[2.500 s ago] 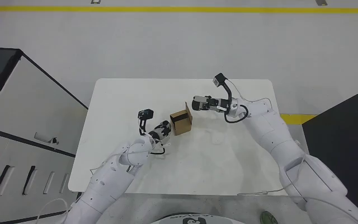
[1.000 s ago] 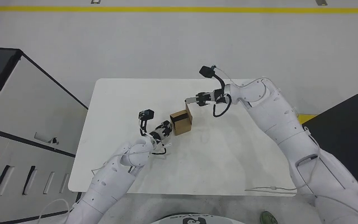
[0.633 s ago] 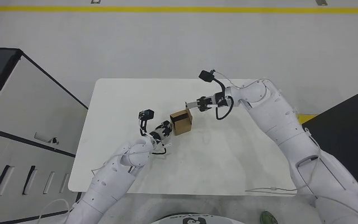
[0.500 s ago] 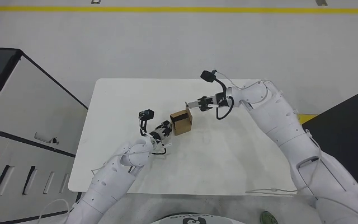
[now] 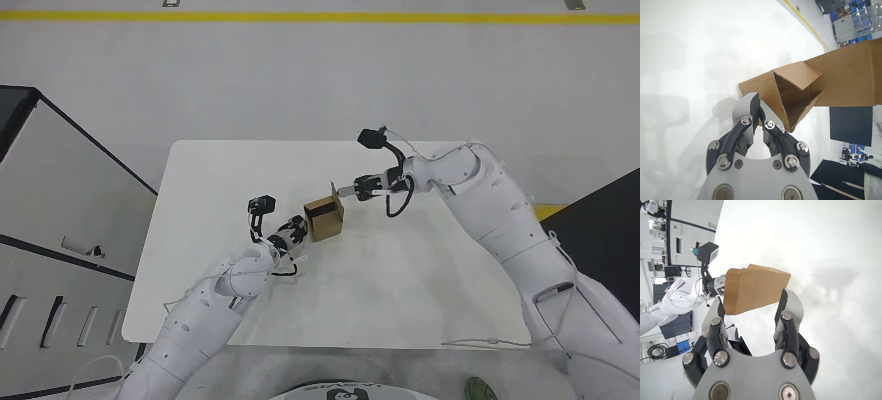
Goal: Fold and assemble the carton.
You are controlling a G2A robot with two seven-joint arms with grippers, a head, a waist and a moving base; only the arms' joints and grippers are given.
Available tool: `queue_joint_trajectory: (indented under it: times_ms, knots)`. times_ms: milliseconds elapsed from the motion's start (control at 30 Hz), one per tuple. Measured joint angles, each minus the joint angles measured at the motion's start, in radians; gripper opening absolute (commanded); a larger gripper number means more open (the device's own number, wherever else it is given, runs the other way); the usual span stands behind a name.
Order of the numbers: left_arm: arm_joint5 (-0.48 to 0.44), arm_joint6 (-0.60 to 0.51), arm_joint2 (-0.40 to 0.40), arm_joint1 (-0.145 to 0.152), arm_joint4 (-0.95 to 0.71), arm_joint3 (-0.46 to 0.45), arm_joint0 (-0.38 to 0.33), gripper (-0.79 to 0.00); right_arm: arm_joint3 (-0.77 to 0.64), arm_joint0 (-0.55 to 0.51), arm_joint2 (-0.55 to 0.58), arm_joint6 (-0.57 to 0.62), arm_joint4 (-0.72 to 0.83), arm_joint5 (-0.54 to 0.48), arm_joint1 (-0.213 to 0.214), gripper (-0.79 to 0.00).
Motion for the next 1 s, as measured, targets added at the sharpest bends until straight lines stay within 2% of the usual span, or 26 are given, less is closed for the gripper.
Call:
queue_joint_trajectory:
  times_ms: [133,400,700,1000]
  knots:
    - [0.0,0.0,0.0,0.0,0.0,0.0,0.0,-0.785,-0.005,0.028,-0.034,-0.006,-0.035,0.022,-0.014,-0.434]
    - [0.0,0.0,0.0,0.0,0.0,0.0,0.0,-0.785,-0.015,0.07,-0.095,0.013,-0.089,0.052,-0.039,-0.443]
    - [0.0,0.0,0.0,0.0,0.0,0.0,0.0,-0.785,-0.02,0.11,-0.161,0.043,-0.141,0.086,-0.069,-0.61]
    - [0.0,0.0,0.0,0.0,0.0,0.0,0.0,-0.785,-0.032,0.155,-0.23,0.077,-0.214,0.129,-0.103,-0.628]
